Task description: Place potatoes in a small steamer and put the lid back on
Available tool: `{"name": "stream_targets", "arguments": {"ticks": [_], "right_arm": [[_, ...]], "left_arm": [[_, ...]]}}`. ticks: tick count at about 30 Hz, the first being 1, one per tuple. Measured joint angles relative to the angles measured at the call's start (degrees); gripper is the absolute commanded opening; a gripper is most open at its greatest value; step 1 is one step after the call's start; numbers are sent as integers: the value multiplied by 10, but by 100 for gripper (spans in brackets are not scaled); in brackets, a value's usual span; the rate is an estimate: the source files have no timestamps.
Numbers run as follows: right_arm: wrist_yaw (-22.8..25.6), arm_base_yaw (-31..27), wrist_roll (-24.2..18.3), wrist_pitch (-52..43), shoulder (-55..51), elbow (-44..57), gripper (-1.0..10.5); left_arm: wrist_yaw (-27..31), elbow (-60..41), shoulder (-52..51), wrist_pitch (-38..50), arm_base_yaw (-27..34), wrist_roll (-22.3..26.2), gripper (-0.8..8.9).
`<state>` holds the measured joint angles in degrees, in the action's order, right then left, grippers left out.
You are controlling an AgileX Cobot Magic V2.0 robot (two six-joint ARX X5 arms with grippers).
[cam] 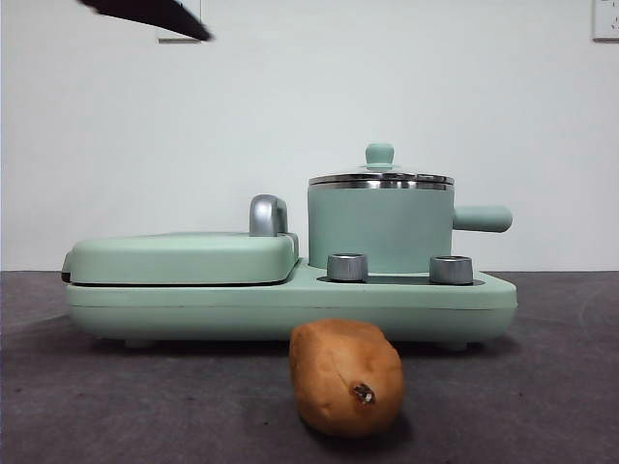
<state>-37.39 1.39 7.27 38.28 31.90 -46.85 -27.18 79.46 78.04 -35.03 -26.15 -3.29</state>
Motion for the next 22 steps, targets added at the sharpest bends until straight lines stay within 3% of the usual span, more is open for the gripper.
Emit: {"name": "stream_targets", "arguments": {"ticks": [13, 22], "right_arm": [[0, 0, 0, 0, 0, 0, 493], [0, 0, 0, 0, 0, 0, 493]], "left_arm": [[21, 321, 303, -20, -54, 22, 459], [82, 387, 406, -11, -88, 23, 431]]}}
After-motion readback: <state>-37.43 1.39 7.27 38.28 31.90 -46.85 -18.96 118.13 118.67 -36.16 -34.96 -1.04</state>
